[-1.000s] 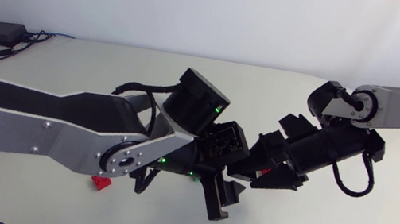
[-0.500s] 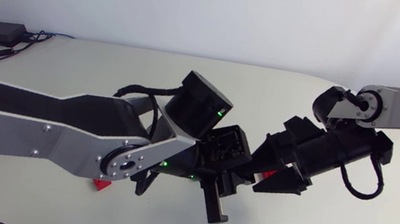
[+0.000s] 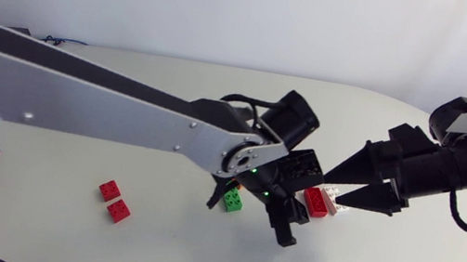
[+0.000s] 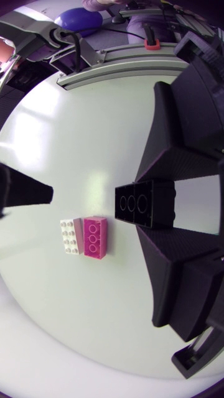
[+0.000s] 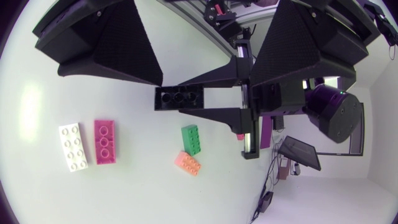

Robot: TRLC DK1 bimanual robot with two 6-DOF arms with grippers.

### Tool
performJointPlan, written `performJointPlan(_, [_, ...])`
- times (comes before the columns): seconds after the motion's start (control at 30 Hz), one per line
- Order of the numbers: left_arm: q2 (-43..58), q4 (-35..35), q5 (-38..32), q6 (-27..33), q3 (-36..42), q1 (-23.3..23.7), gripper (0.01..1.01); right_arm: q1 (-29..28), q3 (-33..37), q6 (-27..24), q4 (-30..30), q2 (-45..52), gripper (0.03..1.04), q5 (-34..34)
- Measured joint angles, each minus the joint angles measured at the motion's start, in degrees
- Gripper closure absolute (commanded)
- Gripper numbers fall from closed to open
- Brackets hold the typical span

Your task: Sort duplo bricks by size, large to the right and small to the left

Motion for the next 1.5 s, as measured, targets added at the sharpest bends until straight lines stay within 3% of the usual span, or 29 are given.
performJointPlan(0.2, [8.9,-11.5,3.4,-1.7,12.8,0.0,0.897,-2.6,-2.1,-2.1,0.0,-0.4,0.06,1.1])
performJointPlan(0.33, [12.1,-16.2,3.8,-2.3,17.3,-0.1,0.649,-3.7,-3.1,-2.9,0.0,-0.4,0.06,1.9])
performJointPlan(0.43, [14.7,-17.9,3.6,-2.3,20.2,-0.4,0.559,-3.6,-3.3,-3.3,0.0,-0.5,0.06,1.3])
performJointPlan(0.57, [16.9,-19.0,2.4,-2.4,21.8,-1.2,0.246,-3.6,-3.3,-3.8,0.0,-0.5,0.06,1.3])
performJointPlan(0.7, [17.4,-19.1,2.0,-2.5,21.9,-1.3,0.061,-3.7,-3.7,-3.8,0.1,-0.5,0.06,1.3])
performJointPlan(0.83, [16.9,-17.0,2.0,-2.7,21.0,-1.1,0.048,-4.7,-3.7,-3.8,0.2,-0.7,0.06,1.4])
performJointPlan(1.0, [10.4,-13.4,2.0,-2.7,14.0,0.5,0.048,-5.8,-3.7,-3.8,0.9,-0.7,0.06,2.3])
performJointPlan(1.17, [1.4,-11.2,1.1,-2.7,8.6,4.2,0.048,-5.3,-3.8,-2.8,5.9,-1.4,0.06,6.7])
performJointPlan(1.5, [-0.4,-9.8,-3.0,-2.7,1.7,11.4,0.049,4.9,-7.8,3.9,17.4,-3.6,0.06,19.6])
